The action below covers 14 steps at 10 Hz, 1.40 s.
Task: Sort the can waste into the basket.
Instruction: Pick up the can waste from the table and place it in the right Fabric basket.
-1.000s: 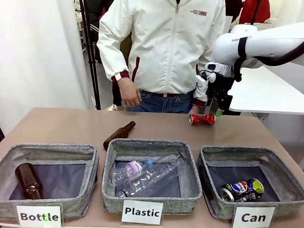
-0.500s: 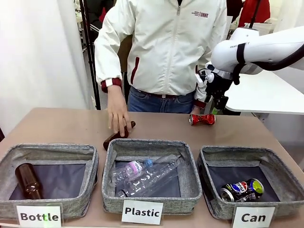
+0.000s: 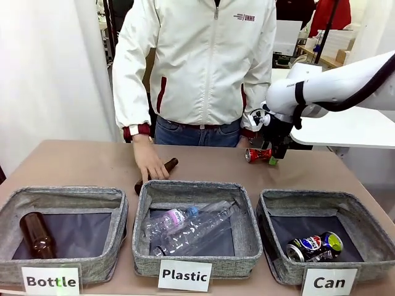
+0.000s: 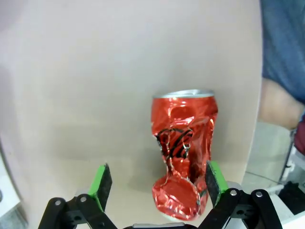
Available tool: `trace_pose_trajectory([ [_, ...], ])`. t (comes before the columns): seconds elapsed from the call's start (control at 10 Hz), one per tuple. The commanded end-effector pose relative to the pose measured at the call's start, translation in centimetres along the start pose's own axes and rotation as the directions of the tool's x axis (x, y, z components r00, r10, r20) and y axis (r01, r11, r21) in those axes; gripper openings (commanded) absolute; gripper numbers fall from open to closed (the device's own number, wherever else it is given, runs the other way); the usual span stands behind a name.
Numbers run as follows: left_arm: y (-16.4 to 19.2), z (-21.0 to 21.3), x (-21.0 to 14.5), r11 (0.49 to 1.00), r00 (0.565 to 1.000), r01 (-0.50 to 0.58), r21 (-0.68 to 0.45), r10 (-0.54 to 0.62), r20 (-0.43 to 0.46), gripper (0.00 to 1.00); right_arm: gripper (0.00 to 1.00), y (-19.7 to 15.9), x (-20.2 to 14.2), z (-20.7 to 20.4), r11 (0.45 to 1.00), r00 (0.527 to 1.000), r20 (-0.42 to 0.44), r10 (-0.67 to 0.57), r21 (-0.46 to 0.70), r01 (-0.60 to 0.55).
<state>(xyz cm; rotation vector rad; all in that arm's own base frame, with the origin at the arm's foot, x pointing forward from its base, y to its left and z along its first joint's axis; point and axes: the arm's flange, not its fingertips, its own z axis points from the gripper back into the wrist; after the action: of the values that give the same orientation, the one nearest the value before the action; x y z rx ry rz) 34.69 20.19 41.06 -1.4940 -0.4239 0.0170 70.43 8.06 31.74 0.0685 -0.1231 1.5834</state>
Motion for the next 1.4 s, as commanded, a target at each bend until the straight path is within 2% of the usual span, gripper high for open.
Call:
trace_pose_trajectory([
  [0.0, -0.41, -0.07, -0.18, 1.0, 1.0, -0.005, 0.001, 0.005, -0.005, 1.0, 1.0, -1.34, 0.04, -0.5, 1.0, 0.999, -0.043, -0.023, -0.021, 0.023],
  [0.4, -0.41, -0.07, -0.18, 1.0, 1.0, -0.005, 0.001, 0.005, -0.005, 1.0, 1.0, -1.79, -0.47, -1.28, 0.999, 0.999, -0.028, -0.039, 0.01, 0.039],
  [0.5, -0.41, -0.07, -0.18, 1.0, 1.0, -0.005, 0.001, 0.005, -0.005, 1.0, 0.79, -1.8, -0.42, -1.26, 0.999, 0.999, -0.033, -0.025, 0.031, 0.026],
  [0.6, -0.41, -0.07, -0.18, 1.0, 1.0, -0.005, 0.001, 0.005, -0.005, 1.0, 0.4, -1.77, -0.41, -1.18, 0.999, 1.0, -0.018, -0.015, 0.051, 0.016],
  [0.8, -0.41, -0.07, -0.18, 1.0, 1.0, -0.005, 0.001, 0.005, -0.005, 1.0, 0.0, -1.91, -0.25, -1.17, 0.998, 1.0, -0.024, -0.017, 0.059, 0.019],
  [1.0, -0.41, -0.07, -0.18, 1.0, 1.0, -0.005, 0.001, 0.005, -0.005, 1.0, 0.0, -1.91, -0.15, -1.05, 0.998, 1.0, -0.027, -0.012, 0.066, 0.014],
  [1.1, -0.41, -0.07, -0.18, 1.0, 1.0, -0.005, 0.001, 0.005, -0.005, 1.0, 0.05, -1.95, -0.1, -1.04, 0.997, 1.0, -0.026, -0.012, 0.071, 0.014],
  [1.2, -0.41, -0.07, -0.18, 1.0, 1.0, -0.005, 0.001, 0.005, -0.005, 1.0, 0.0, -1.97, -0.05, -1.03, 0.997, 1.0, -0.028, -0.008, 0.081, 0.01],
  [1.3, -0.41, -0.07, -0.18, 1.0, 1.0, -0.005, 0.001, 0.005, -0.005, 1.0, 0.0, -1.92, 0.01, -0.94, 0.996, 1.0, -0.028, -0.004, 0.087, 0.007],
])
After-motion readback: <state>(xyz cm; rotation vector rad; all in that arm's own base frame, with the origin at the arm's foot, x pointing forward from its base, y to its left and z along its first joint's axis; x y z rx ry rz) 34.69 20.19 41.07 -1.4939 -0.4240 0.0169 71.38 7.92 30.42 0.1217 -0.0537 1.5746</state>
